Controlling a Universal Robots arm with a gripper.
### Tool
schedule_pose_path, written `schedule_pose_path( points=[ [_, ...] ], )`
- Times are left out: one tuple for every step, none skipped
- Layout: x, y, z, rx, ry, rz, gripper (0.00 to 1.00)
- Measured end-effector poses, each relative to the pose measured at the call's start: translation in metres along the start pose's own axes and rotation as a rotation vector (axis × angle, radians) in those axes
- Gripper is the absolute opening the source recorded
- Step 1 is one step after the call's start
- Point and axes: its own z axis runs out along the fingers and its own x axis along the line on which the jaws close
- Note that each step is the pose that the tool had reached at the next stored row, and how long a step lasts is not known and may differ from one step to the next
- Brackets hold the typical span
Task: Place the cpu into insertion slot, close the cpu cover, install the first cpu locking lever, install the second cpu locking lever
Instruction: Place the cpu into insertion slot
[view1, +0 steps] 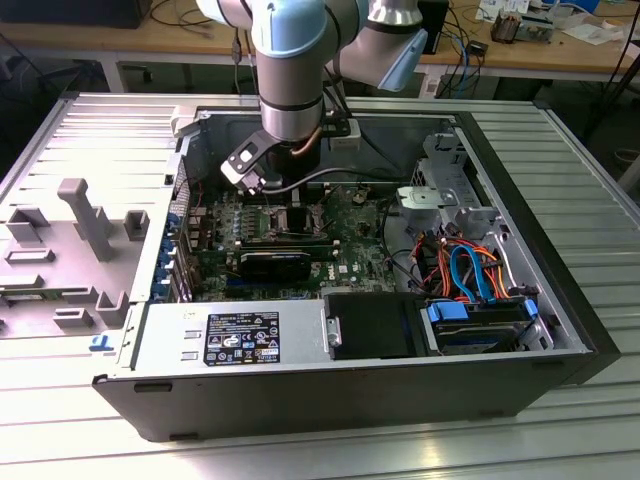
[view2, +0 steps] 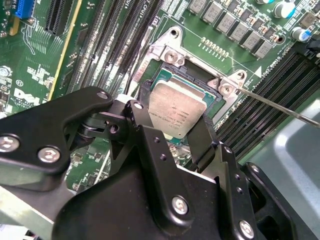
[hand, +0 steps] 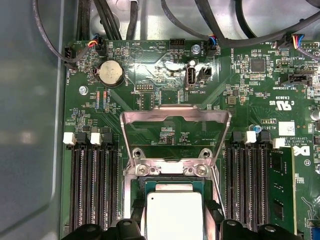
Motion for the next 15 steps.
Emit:
schedule_pose_path(
  points=[
    [0.0,0.0,0.0,0.0,0.0,0.0,0.55],
    [0.0,0.0,0.0001,0.0001,-0.0001,0.0,0.55],
    [0.0001,0.0,0.0002,0.0,0.0,0.0,0.55],
    [0.0001,-0.0001,0.0003,0.0001,-0.0002,0.0,0.55],
    [0.0001,0.0,0.0004,0.0001,-0.0001,0.0,0.55],
    [0.0001,-0.0001,0.0007,0.0001,0.0009,0.0,0.55],
    [0.0001,-0.0001,0.0007,0.0001,0.0033,0.0,0.55],
    [0.0,-0.0001,0.0006,0.0001,0.0087,0.001,0.55],
    [0.0001,-0.0001,0.0007,0.0,0.0096,0.0,0.55],
    [0.0001,-0.0001,0.0007,0.0,0.0097,0.0,0.55],
    [0.0001,-0.0001,0.0008,0.0,0.0098,0.0,0.55],
    [0.0001,-0.0001,0.0008,0.0,0.0098,0.0,0.55],
    [0.0001,-0.0001,0.0008,0.0001,0.0098,0.0,0.55],
    [0.0001,-0.0001,0.0008,0.0001,0.0099,0.0,0.55],
    [-0.0001,-0.0001,0.0008,0.0001,0.0109,0.0,0.55]
  ],
)
